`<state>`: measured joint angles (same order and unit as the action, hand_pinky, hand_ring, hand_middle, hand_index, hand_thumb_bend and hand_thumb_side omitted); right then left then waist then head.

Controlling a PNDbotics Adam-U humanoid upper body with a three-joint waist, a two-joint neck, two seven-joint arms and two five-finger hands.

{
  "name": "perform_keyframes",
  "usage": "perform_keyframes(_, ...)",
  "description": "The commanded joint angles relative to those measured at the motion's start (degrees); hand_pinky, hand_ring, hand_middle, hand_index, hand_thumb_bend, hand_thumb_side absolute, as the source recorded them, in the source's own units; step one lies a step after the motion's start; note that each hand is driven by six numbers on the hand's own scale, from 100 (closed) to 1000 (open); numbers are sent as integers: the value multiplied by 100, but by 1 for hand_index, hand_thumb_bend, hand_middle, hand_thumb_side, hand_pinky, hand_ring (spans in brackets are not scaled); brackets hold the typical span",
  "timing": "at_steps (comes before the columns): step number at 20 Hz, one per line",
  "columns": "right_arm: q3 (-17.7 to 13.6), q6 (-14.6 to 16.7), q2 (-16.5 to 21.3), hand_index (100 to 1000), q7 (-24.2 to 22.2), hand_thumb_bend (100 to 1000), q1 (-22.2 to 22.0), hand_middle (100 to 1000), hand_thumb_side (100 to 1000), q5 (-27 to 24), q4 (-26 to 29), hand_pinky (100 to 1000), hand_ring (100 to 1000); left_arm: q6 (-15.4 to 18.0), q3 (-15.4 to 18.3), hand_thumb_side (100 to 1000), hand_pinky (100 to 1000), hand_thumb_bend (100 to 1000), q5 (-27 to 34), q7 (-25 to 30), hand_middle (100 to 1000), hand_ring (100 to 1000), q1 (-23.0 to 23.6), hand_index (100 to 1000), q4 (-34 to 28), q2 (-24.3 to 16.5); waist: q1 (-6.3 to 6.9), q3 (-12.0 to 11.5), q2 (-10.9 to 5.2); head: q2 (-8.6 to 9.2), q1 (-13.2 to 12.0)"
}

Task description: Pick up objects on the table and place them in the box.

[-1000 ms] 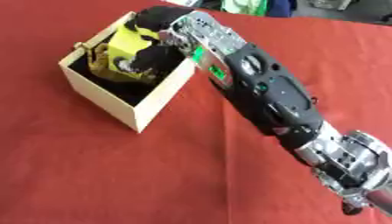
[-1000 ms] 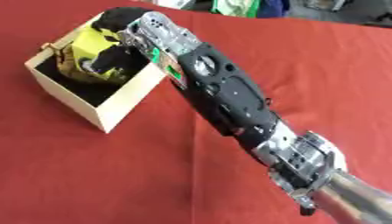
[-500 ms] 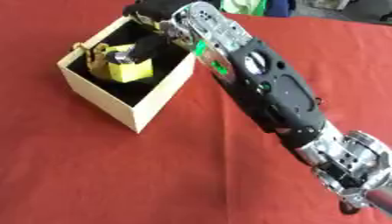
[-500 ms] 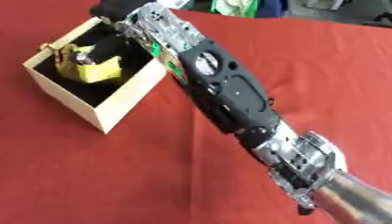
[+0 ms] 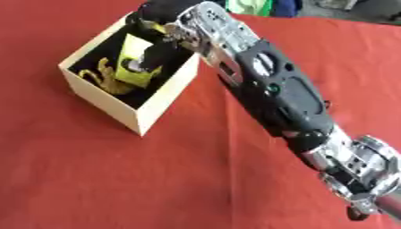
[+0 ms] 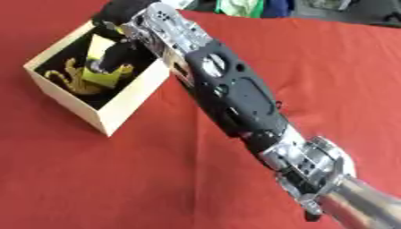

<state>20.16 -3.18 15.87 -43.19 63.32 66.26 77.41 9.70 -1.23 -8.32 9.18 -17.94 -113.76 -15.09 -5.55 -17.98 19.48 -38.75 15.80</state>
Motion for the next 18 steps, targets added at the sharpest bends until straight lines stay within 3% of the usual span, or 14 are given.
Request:
perform_keyframes(1,-152,-88,117,1000,20,253,69,802,805,-74,339,852,888,12,1,828,648,100,12,18,872,886,-32,819,-83,-53,62,10,-104,6,-10)
perform_keyframes(9,-482,-346,485,1000,16,163,-79,778,809,-323,1044,844,867,20,21,826,648,100,-2,1,872,886,-29,819,-83,-74,77,44,-111,22,-55)
perform_keyframes(18,-962,-738,1069,996,171,100,-484,758,740,-585,1930,831,840,40,49,823,647,100,-6,-64,872,886,-35,819,-83,-105,119,98,-94,10,-124)
